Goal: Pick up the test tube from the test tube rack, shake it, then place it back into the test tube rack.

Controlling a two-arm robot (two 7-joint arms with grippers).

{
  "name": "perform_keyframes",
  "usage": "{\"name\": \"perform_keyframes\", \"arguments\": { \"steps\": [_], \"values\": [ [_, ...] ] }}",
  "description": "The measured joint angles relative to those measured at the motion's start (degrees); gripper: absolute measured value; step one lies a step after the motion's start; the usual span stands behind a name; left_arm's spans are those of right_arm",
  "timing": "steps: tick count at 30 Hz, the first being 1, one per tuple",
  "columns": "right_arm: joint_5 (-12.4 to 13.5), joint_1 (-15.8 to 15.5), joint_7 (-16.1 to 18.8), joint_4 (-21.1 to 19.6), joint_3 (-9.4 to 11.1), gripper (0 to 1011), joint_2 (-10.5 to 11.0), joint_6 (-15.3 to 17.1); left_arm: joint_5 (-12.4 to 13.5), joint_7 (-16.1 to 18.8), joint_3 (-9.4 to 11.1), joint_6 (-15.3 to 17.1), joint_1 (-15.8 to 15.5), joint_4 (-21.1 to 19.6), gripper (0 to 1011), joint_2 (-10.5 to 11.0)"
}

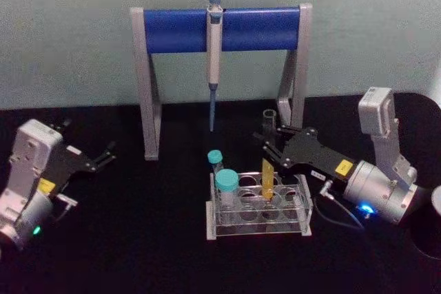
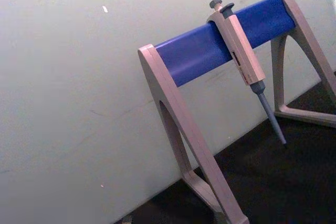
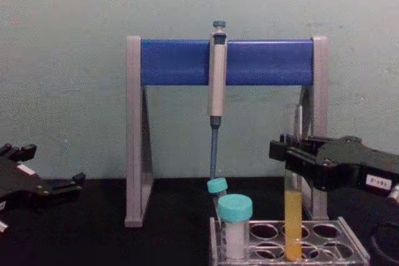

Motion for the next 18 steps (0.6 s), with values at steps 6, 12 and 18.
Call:
{"name": "perform_keyframes", "arguments": {
  "steps": [6,12,18],
  "values": [
    [-0.2,0.27,0.16,0.73,-0.29,237,-0.13,0.26,0.0,0.0,0.0,0.0,0.0,0.0,1001,0.0],
    [-0.51,0.63,0.25,1.58,-0.61,237,-0.3,0.6,0.0,0.0,0.0,0.0,0.0,0.0,1001,0.0],
    [-0.76,1.03,0.3,2.44,-0.94,237,-0.57,0.99,0.0,0.0,0.0,0.0,0.0,0.0,1001,0.0]
  ]
}}
